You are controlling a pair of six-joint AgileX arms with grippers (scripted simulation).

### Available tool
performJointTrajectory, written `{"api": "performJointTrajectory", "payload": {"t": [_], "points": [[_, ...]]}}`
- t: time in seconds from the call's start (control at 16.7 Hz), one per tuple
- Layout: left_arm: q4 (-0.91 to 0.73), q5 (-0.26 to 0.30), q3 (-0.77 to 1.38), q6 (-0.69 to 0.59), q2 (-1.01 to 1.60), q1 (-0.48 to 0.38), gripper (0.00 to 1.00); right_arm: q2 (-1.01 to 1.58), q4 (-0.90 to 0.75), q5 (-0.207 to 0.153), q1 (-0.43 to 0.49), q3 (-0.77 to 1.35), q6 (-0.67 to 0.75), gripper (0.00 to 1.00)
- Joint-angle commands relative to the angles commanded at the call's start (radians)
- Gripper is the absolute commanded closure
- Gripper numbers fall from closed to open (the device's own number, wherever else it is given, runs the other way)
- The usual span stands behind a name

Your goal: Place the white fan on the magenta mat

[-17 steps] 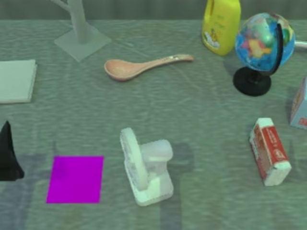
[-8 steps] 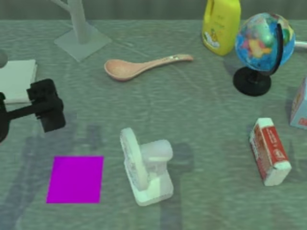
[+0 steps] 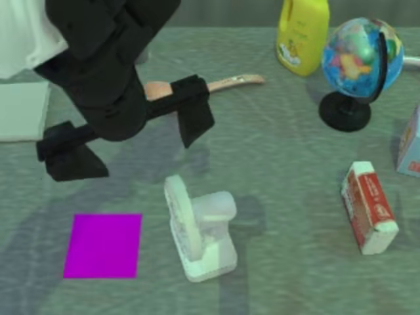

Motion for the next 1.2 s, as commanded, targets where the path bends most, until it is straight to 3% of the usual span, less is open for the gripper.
{"api": "performJointTrajectory", "payload": {"t": [0.42,0.78,1.2], "points": [[-0.208,0.0,0.222,-0.152,0.251,-0.101,0.0,0.0,0.0,0.0,0.0,0.0,0.0,0.0],[-0.189,0.0,0.202,-0.149,0.249,-0.097,0.0,0.0,0.0,0.0,0.0,0.0,0.0,0.0],[-0.013,0.0,0.031,-0.149,0.254,-0.098,0.0,0.0,0.0,0.0,0.0,0.0,0.0,0.0]]}}
